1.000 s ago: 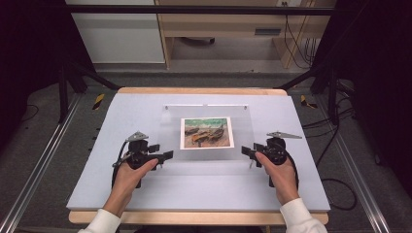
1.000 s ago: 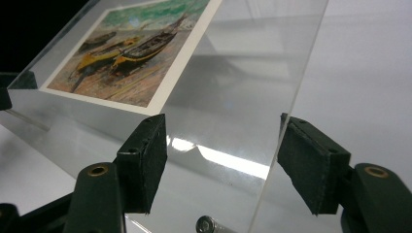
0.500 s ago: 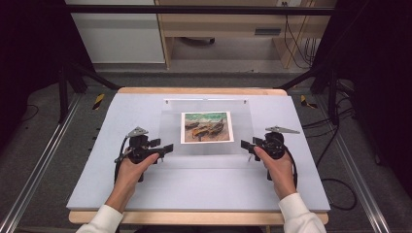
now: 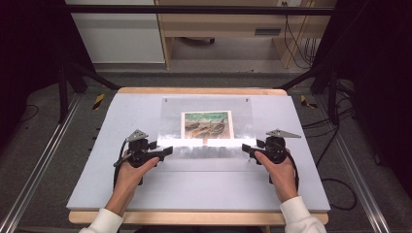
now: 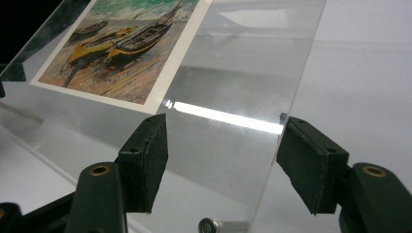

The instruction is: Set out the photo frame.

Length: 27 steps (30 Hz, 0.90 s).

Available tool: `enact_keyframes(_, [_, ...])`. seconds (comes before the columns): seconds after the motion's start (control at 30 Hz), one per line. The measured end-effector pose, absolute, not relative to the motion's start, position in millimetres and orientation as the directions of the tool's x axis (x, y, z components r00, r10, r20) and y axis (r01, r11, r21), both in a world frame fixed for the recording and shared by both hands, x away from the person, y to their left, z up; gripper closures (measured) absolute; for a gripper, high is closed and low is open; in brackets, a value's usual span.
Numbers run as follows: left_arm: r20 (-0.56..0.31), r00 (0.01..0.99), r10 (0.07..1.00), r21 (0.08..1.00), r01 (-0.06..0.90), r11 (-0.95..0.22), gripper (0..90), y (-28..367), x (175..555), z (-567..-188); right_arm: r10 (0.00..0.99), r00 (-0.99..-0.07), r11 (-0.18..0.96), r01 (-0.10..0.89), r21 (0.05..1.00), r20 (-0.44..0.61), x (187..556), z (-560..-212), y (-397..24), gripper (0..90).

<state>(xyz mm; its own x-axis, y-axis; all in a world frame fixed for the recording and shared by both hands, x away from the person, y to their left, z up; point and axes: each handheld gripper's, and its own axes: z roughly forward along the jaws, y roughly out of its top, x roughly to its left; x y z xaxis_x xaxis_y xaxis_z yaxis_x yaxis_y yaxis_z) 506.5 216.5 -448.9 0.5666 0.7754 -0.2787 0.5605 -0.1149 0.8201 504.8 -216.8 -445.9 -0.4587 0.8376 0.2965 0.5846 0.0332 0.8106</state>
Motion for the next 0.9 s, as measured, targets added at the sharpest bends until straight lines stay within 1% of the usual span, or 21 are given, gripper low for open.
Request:
enact_keyframes(0.3, [-0.255,0.566,0.784,0.832,0.541,-0.12,35.1,217,498,-448,0.837,-0.485,0.071,0.555,0.829,0.253,496,-445,-217,38.6])
enact_keyframes(0.9, [-0.227,0.562,0.796,0.841,0.524,-0.13,38.6,218,487,-447,0.844,-0.494,0.106,0.533,0.84,0.208,485,-444,-216,40.9])
